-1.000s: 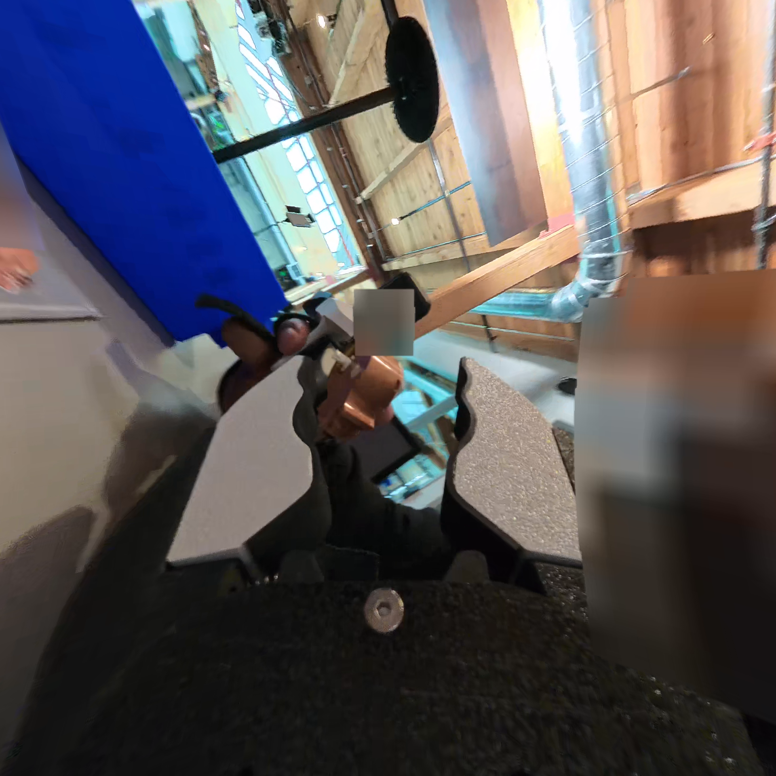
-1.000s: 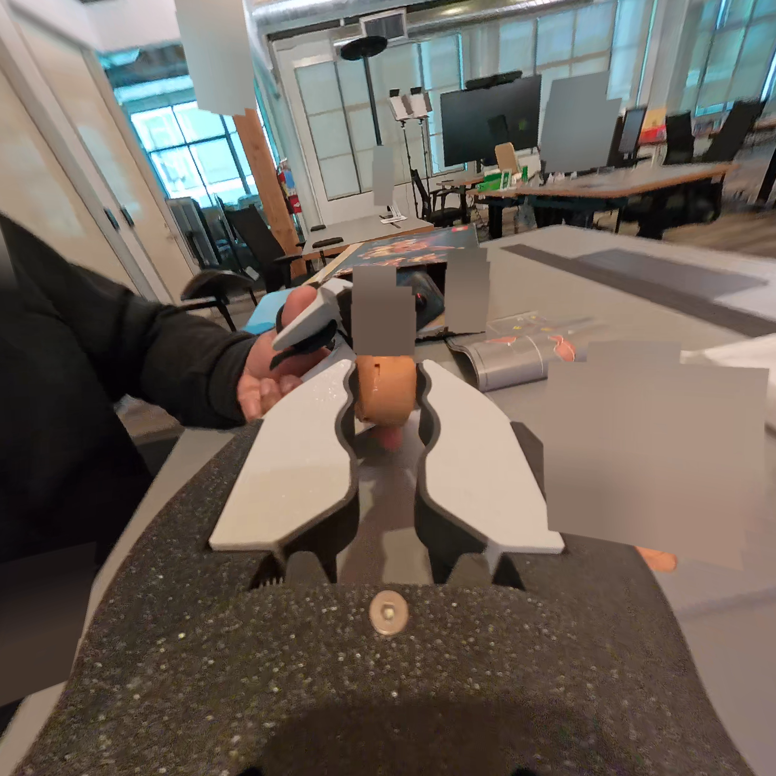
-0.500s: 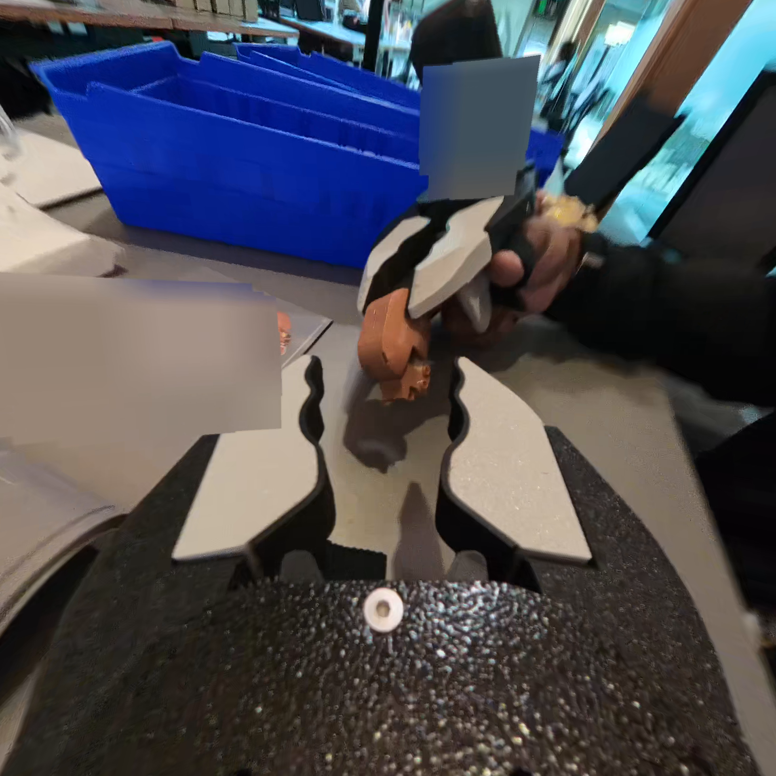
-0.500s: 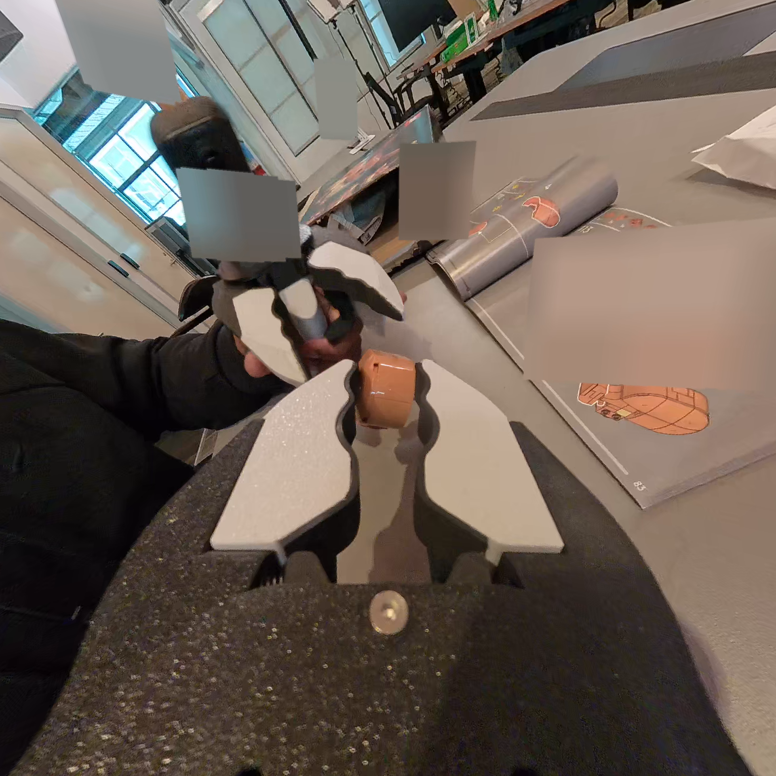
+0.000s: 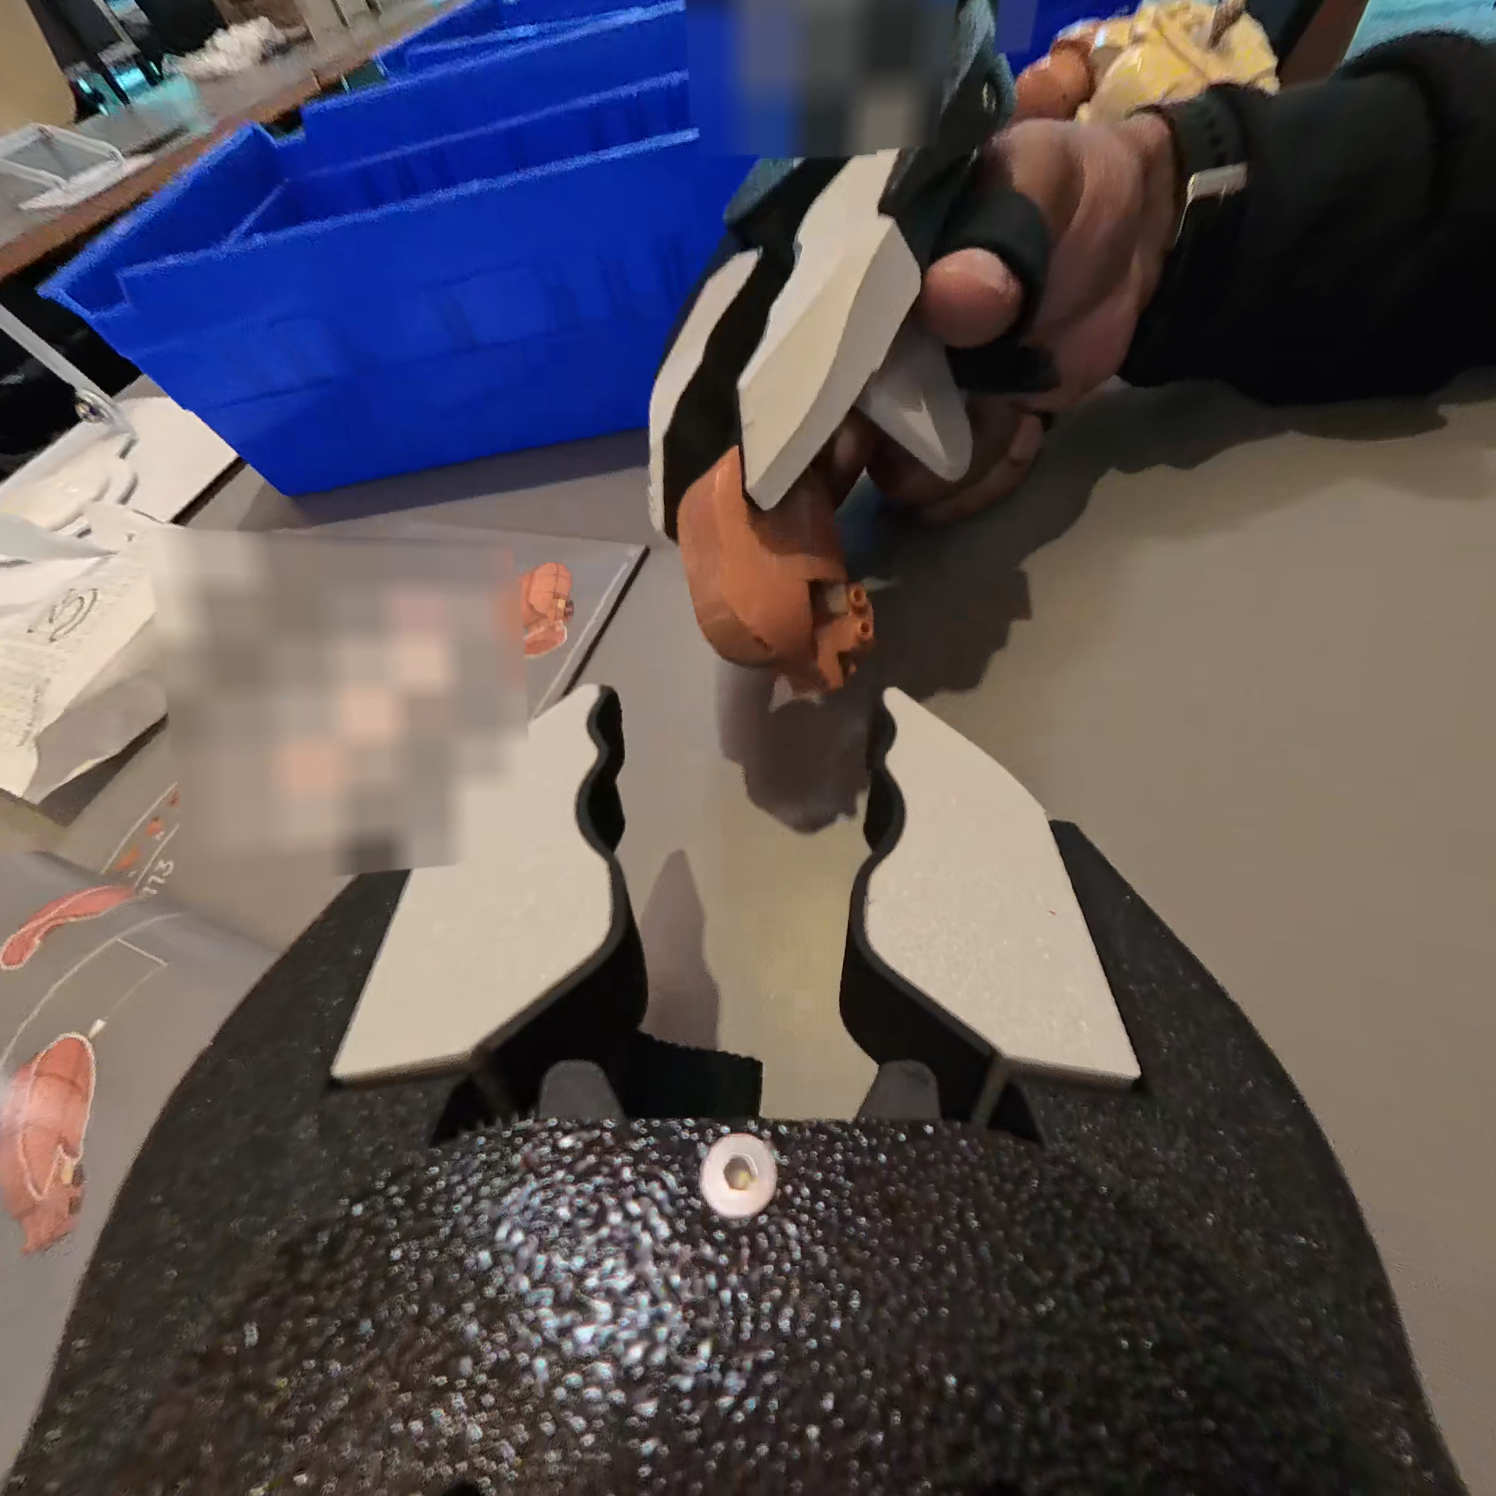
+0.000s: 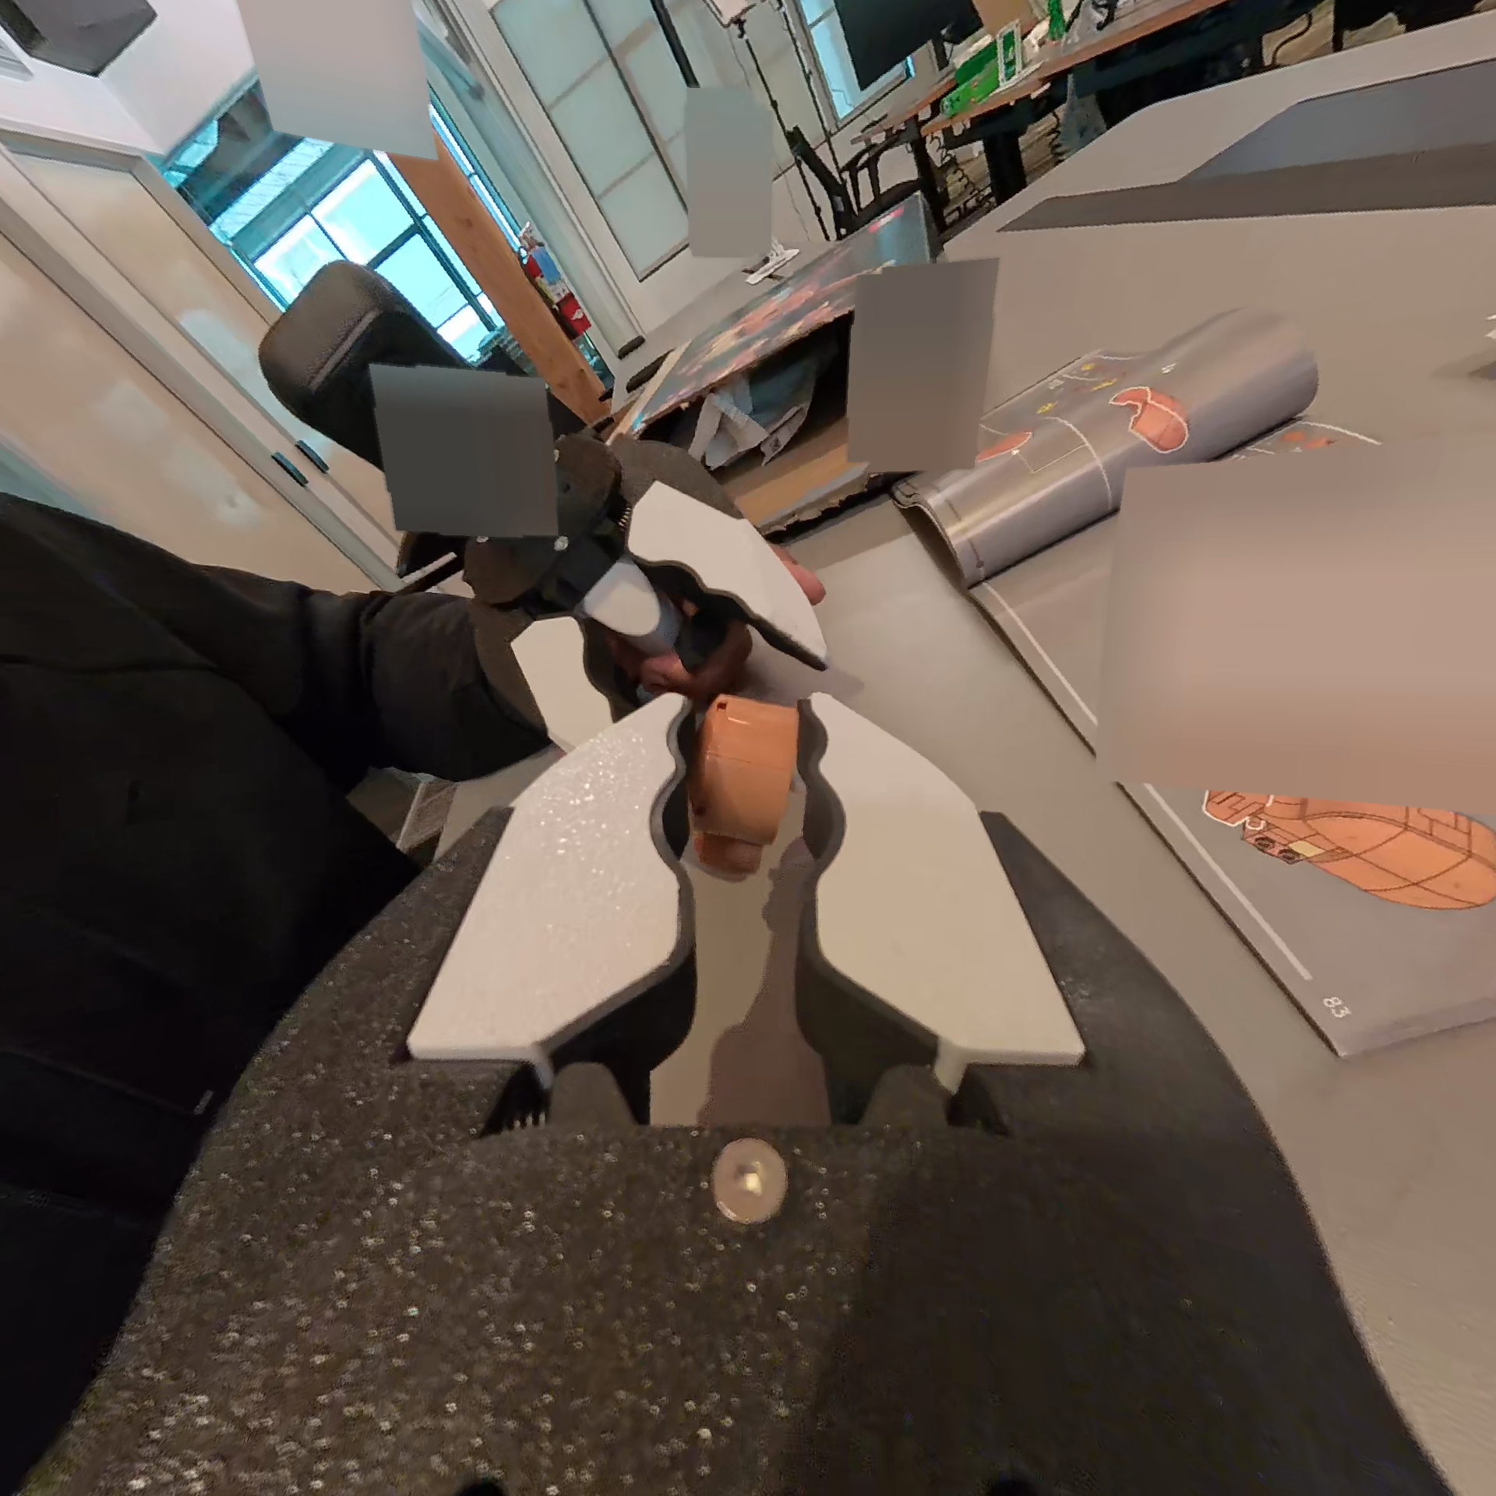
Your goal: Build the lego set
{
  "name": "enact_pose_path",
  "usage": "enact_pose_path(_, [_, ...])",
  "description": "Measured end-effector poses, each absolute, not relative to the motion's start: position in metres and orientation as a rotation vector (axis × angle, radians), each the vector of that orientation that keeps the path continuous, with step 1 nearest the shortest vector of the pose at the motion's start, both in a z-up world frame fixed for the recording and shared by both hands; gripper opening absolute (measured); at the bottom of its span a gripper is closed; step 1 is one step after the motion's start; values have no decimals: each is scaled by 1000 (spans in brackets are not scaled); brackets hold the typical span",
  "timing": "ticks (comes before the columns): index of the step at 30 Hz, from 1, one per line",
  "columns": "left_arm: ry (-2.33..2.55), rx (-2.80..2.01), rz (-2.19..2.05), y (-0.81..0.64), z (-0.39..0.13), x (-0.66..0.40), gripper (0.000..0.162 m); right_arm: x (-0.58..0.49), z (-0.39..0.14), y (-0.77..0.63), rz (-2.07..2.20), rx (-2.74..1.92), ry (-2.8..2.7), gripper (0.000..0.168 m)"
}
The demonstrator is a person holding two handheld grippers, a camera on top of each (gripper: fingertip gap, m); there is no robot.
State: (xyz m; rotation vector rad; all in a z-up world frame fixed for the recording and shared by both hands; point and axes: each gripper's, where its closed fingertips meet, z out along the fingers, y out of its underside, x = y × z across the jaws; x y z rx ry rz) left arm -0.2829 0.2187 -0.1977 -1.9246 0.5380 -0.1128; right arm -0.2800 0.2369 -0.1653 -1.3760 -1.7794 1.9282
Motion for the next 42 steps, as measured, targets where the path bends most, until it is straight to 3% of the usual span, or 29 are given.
enact_pose_path(18, [291, -2075, -474, 211, -209, -287, 50, -292, -183, 246, 1768, -1552, -1746, 22])
enact_pose_path(35, [283, -2081, -484, 211, -210, -287, 49, -288, -212, 263, 1502, -1808, -1788, 24])
enact_pose_path(42, [273, -2075, -482, 211, -208, -288, 49, -281, -205, 279, 1394, -1734, -1750, 33])
